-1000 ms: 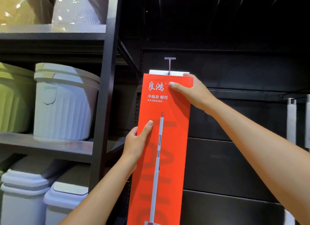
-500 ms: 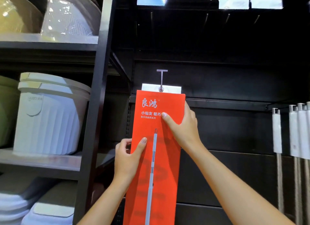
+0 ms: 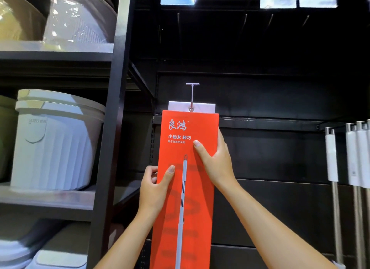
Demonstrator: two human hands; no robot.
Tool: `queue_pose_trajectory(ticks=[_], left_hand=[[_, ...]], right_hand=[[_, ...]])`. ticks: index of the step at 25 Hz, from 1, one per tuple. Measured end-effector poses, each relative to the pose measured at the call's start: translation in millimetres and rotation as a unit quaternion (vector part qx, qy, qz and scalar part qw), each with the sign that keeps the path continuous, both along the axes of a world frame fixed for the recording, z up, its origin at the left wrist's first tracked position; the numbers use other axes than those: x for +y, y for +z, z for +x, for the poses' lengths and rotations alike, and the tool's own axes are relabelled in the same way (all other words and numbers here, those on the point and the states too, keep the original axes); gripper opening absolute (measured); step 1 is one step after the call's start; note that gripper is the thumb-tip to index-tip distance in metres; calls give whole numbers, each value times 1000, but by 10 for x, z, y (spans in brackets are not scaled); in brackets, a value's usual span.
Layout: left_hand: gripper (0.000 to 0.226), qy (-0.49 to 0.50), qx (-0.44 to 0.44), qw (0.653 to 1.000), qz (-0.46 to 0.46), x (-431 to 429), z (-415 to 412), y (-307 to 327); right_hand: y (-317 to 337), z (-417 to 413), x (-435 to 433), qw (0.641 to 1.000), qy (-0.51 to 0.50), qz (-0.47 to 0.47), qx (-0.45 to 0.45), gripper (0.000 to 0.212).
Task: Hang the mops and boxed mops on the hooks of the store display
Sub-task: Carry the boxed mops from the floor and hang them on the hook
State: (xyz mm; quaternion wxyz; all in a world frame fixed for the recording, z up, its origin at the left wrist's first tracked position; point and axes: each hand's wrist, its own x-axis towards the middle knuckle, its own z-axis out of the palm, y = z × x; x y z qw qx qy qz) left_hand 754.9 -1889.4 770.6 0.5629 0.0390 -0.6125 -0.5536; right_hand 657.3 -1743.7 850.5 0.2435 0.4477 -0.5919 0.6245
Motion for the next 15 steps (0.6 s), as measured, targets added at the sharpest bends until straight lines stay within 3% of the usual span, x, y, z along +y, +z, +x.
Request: queue_pose_trajectory(ticks=[10,12,15], left_hand=[[75,-47,-40,998,32,-24,-25,-15],[76,-84,-55,994,32,-29,-11,-23],[61,-154,-75,985,25,-52,35,-84]], right_hand=[[-19,-120,-77,999,43,-13,-22,82],[-153,-138,-74,994,87,-21,-60,82],[-583,-247,-21,976,131,-22,-173,83]])
